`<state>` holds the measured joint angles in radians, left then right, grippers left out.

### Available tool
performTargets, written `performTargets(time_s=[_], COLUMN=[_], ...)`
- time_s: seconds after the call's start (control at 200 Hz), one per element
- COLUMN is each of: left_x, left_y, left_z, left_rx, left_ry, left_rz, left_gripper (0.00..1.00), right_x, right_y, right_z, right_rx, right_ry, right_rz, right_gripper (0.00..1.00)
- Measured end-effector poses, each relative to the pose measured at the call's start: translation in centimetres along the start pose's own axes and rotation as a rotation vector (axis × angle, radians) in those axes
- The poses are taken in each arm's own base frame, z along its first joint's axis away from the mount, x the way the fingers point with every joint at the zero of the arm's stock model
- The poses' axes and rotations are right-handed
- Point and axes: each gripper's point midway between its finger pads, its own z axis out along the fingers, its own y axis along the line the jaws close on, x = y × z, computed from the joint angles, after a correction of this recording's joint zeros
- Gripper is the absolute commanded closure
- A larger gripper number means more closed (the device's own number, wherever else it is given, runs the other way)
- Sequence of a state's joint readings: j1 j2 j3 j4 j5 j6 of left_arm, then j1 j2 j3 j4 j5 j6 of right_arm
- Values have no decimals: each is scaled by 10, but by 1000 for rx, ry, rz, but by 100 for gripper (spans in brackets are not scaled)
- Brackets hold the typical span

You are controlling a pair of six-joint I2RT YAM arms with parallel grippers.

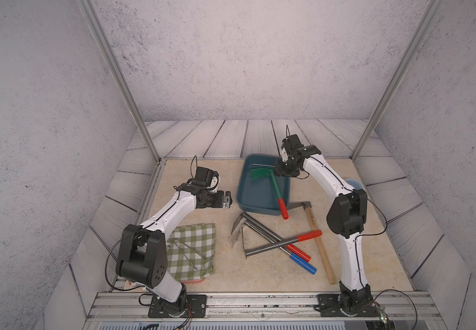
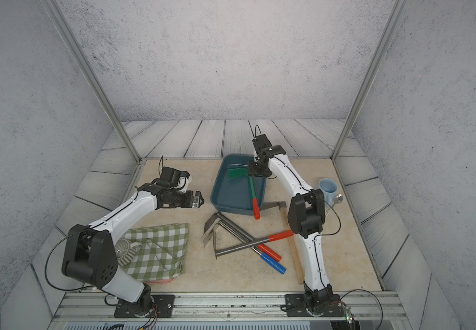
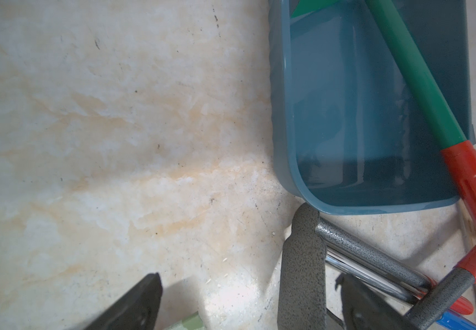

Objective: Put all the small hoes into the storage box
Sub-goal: Place the hoe in the storage box.

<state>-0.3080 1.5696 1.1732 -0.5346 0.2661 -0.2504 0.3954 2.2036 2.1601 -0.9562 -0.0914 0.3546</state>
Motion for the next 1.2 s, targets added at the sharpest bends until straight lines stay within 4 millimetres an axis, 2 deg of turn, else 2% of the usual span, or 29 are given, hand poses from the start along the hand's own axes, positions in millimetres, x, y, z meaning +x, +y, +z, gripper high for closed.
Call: performTargets(time_s=[0.24, 0.505, 0.641, 0.886, 0.971, 1.201], left_x=[0, 0, 0, 0, 0, 0], left_y=[0, 0, 0, 0, 0, 0], left_z=[0, 0, 0, 0, 0, 0], left_rx=[0, 0, 0, 0, 0, 0], left_ry=[0, 0, 0, 0, 0, 0], left_rz=[0, 0, 0, 0, 0, 1], left_gripper=[1, 1, 1, 0, 0, 0], right_x=[55, 86, 92, 93, 93, 89], right_y=[-6, -13, -16, -14, -14, -11], right_z=[19, 28, 33, 35, 35, 34], right_rx=[74, 120, 134, 131, 132, 128], right_ry=[135, 194, 205, 202, 203, 189], right_rz=[-28, -47, -50, -55, -55, -49], right_gripper=[44, 44, 46, 55, 60, 82])
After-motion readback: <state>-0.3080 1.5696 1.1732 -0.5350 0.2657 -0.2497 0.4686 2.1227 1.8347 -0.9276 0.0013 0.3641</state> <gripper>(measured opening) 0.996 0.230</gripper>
